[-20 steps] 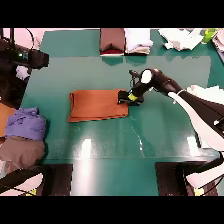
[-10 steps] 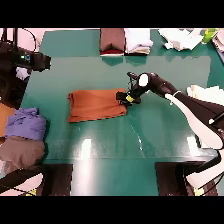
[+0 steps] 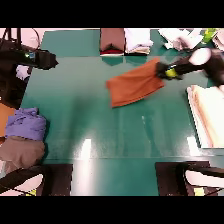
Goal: Fold the shirts.
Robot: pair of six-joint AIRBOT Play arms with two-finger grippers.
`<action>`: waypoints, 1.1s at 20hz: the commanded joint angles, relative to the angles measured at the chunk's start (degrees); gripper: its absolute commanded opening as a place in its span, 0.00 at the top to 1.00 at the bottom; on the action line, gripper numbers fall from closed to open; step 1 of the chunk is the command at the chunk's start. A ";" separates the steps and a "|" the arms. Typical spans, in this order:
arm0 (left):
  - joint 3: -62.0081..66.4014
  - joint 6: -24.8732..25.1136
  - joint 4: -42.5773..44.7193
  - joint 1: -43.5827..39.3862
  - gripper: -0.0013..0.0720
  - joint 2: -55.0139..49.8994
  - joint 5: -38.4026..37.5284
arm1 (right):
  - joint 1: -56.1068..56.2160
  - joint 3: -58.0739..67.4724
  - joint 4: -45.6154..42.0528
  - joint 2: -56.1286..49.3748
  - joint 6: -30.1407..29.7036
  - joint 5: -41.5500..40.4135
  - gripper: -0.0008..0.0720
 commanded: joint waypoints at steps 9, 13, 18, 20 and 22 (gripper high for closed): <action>-0.02 0.22 -1.25 -10.60 0.95 -0.02 7.30 | -36.22 0.02 -0.92 6.95 -4.26 1.25 0.96; -0.02 0.17 -1.25 -10.60 0.95 -0.02 7.30 | -37.55 1.77 0.50 6.95 -5.31 1.07 0.96; -0.02 0.20 -1.25 -10.60 0.95 -0.02 6.97 | -37.27 14.21 0.04 6.95 -5.77 6.34 0.96; -0.02 0.28 -1.25 -10.60 0.95 -0.02 6.27 | -38.29 18.91 0.07 6.95 -5.77 9.64 0.96; -0.02 0.31 -1.25 -10.60 0.95 -0.02 5.40 | -39.58 22.64 0.04 6.97 -6.32 13.25 0.96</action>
